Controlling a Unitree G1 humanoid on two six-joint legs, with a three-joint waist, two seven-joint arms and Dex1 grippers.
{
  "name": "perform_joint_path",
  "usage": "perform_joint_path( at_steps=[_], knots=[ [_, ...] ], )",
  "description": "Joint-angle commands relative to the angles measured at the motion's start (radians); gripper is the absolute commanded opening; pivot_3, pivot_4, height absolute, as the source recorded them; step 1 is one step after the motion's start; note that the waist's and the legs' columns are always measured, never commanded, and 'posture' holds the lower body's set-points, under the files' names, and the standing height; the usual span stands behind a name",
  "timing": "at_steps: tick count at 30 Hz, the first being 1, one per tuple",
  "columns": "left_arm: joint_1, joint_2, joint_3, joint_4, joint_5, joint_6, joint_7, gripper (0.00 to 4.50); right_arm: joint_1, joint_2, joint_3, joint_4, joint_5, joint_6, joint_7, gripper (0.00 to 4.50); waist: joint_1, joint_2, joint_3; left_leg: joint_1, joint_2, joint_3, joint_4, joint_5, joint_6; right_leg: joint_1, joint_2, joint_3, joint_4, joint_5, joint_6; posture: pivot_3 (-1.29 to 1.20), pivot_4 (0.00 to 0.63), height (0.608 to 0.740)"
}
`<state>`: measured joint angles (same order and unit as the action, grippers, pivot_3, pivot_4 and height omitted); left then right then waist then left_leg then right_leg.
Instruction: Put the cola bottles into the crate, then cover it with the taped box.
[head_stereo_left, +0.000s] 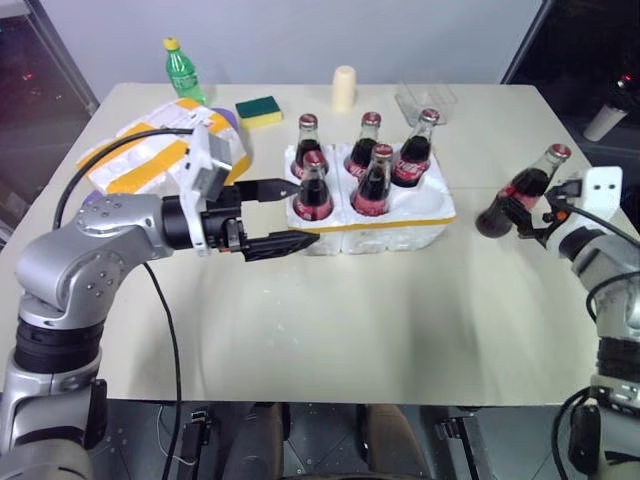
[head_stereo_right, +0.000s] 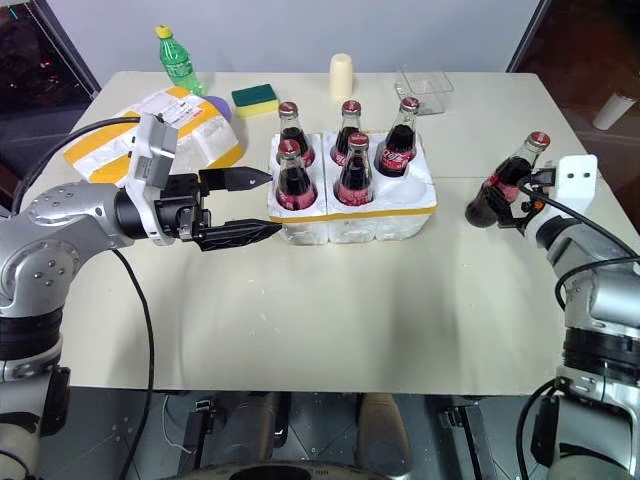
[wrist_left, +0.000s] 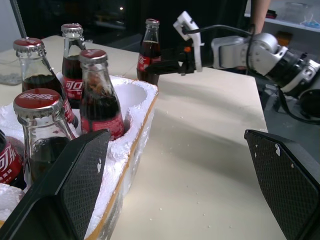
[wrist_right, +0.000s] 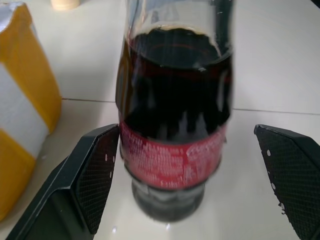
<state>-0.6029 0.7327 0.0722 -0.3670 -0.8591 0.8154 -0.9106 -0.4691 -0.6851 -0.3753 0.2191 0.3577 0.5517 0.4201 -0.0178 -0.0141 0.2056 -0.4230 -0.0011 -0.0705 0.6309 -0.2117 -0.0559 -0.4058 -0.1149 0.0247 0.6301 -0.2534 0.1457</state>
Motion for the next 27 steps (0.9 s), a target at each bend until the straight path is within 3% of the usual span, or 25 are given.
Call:
perform_joint_path(
  at_steps=[1,3,6,13,21,27],
  knots=[
    [-0.012,0.004,0.026,-0.029,-0.003,-0.018,0.003,4.50,-0.044,-0.011,0.005,0.060,-0.022,-0.066,0.016,4.39,0.000,0.000,0.000,0.000,0.000,0.000,0.000,0.000,0.000,0.000,0.000,0.000,0.000,0.000,0.000,0.00,0.150,0.739],
    [-0.013,0.004,0.026,-0.028,-0.002,-0.018,0.003,4.50,-0.060,-0.008,0.002,0.091,-0.021,-0.085,0.016,3.86,0.002,0.000,0.000,0.000,0.000,0.000,0.000,0.000,0.000,0.000,0.000,0.000,0.000,0.000,0.000,0.00,0.150,0.739],
    [-0.014,0.005,0.026,-0.027,-0.001,-0.019,0.003,4.50,-0.071,-0.010,0.008,0.111,-0.023,-0.097,0.020,2.65,0.003,0.000,0.000,0.000,0.000,0.000,0.000,0.000,0.000,0.000,0.000,0.000,0.000,0.000,0.000,0.00,0.150,0.739],
    [-0.009,0.012,0.034,-0.026,-0.003,-0.015,0.005,4.50,-0.068,-0.017,-0.029,-0.038,0.036,-0.121,0.054,2.64,0.000,0.001,0.001,0.000,0.000,0.000,0.000,0.000,0.000,0.000,0.000,0.000,0.000,0.000,0.000,0.00,0.150,0.739],
    [0.010,0.023,0.053,-0.029,-0.005,-0.016,0.011,4.50,-0.174,-0.051,-0.068,-0.331,0.250,0.080,0.082,2.64,-0.005,0.007,0.004,-0.001,0.000,0.000,-0.002,0.000,0.000,-0.003,0.000,0.000,0.002,0.000,0.000,0.00,0.150,0.739],
    [0.015,0.024,0.058,-0.025,0.005,-0.023,0.013,4.50,-0.217,-0.053,-0.040,-0.429,0.378,0.225,0.100,2.64,0.006,0.007,0.004,-0.002,0.000,-0.001,-0.001,0.000,0.000,-0.002,0.000,0.000,0.001,0.000,0.000,0.00,0.150,0.739]
  ],
)
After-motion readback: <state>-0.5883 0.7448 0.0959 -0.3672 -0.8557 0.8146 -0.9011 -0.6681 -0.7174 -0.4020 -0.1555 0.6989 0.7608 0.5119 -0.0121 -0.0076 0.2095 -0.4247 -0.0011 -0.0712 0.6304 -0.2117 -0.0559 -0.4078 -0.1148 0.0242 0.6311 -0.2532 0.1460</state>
